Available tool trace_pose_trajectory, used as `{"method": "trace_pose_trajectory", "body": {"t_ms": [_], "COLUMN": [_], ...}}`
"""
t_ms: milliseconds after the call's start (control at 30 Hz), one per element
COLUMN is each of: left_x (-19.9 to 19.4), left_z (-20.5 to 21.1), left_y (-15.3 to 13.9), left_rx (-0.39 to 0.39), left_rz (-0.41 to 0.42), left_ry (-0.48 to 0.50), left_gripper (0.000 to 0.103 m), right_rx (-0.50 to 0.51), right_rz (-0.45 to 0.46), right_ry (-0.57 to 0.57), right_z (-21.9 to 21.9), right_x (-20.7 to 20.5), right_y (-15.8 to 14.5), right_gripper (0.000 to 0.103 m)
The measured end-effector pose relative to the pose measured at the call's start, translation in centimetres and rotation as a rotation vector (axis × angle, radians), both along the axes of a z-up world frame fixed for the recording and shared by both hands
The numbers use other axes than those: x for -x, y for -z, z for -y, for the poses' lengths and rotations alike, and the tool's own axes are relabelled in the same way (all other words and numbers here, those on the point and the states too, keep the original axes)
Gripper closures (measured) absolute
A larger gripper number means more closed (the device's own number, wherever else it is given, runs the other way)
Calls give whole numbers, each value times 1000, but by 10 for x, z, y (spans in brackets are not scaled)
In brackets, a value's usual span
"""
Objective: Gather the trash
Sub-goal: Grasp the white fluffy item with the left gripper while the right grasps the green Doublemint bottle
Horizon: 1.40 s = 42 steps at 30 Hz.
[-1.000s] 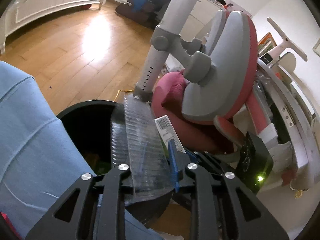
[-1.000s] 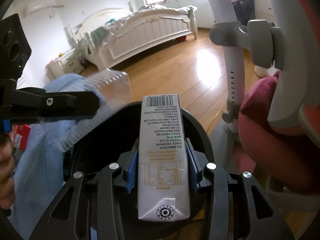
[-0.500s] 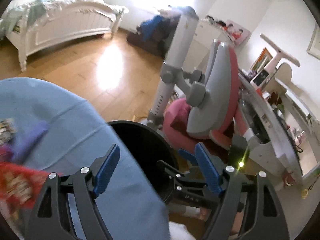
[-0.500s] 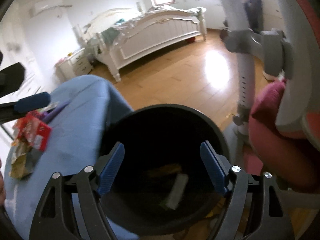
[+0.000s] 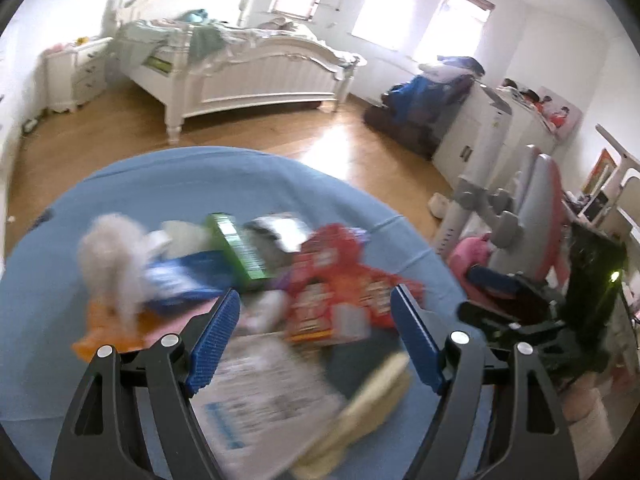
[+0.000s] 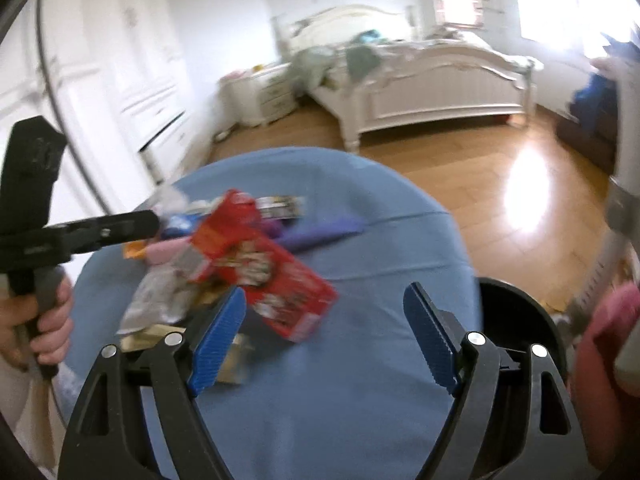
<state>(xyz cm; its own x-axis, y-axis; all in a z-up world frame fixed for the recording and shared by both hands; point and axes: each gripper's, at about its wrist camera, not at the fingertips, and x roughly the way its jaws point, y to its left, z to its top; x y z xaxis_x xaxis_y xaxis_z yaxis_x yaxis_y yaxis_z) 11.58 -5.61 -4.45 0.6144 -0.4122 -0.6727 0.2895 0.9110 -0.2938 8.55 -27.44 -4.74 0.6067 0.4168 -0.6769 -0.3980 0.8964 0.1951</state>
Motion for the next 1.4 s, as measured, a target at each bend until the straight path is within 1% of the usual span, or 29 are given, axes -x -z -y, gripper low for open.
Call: {"method": "trace_pose_trajectory", "body": {"t_ms": [100, 200, 267, 400, 500, 567, 600, 633, 700, 733, 800, 833, 867, 933, 967, 1000, 1100, 1133, 1167, 1200, 1267, 1333, 1367, 1400], "left_x": [-3, -15, -28, -57, -72, -80, -81, -82, -82, -80, -75, -73, -70, -65, -64, -63, -66, -66, -68, -71, -75, -80, -82, -83], "left_z": [-37, -79, -97, -105, -115, -122, -124, -127, -131, -134, -139, -140, -143, -146, -146, -145, -141, -140, -137, -137, -134, -132, -132, -134], "left_y": [4, 11, 17, 34, 44, 49, 51, 54, 56, 56, 56, 56, 55, 55, 55, 56, 54, 54, 53, 53, 54, 57, 59, 61], "left_rx": [-18, 24, 24, 7, 25, 50, 62, 89, 130, 137, 156, 167, 183, 181, 180, 178, 158, 151, 141, 137, 143, 145, 151, 167], "left_rz": [4, -28, -50, -100, -126, -147, -151, -162, -169, -163, -155, -153, -146, -133, -128, -126, -121, -118, -116, -114, -119, -131, -136, -143], "left_ry": [-80, -158, -185, -162, -156, -154, -154, -140, -131, -132, -135, -137, -139, -137, -129, -122, -113, -110, -115, -122, -116, -111, -111, -117], "left_gripper": [26, 26, 26, 26, 27, 27, 35, 45, 49, 54, 58, 60, 60, 60, 60, 60, 57, 50, 46, 41, 41, 43, 47, 55], "right_rx": [-28, -49, -46, -42, -27, -15, -11, 1, 26, 38, 61, 92, 112, 162, 173, 193, 209, 201, 173, 159, 103, 9, -70, -124], "right_rz": [-16, -30, -32, -43, -45, -101, -128, -175, -237, -278, -331, -359, -377, -430, -439, -450, -451, -448, -452, -451, -422, -395, -385, -376], "right_ry": [-55, -112, -148, -178, -177, -146, -133, -103, -65, -33, 4, 22, 31, 35, 31, 27, 15, 12, 8, 11, 16, 15, 13, 12], "right_z": [-23, -47, -67, -100, -124, -141, -146, -155, -164, -170, -177, -183, -187, -196, -199, -202, -208, -207, -205, -202, -191, -177, -166, -159], "right_x": [-2, -4, -8, -20, -34, -54, -61, -76, -97, -113, -132, -144, -150, -163, -165, -165, -166, -166, -165, -164, -156, -145, -138, -132], "right_y": [-11, -20, -25, -33, -42, -44, -42, -39, -28, -21, -9, -1, 5, 21, 25, 29, 33, 32, 30, 27, 18, 8, 1, -4], "right_gripper": [22, 22, 22, 22, 22, 22, 23, 24, 33, 33, 36, 37, 41, 46, 51, 53, 55, 57, 64, 67, 69, 70, 70, 70]}}
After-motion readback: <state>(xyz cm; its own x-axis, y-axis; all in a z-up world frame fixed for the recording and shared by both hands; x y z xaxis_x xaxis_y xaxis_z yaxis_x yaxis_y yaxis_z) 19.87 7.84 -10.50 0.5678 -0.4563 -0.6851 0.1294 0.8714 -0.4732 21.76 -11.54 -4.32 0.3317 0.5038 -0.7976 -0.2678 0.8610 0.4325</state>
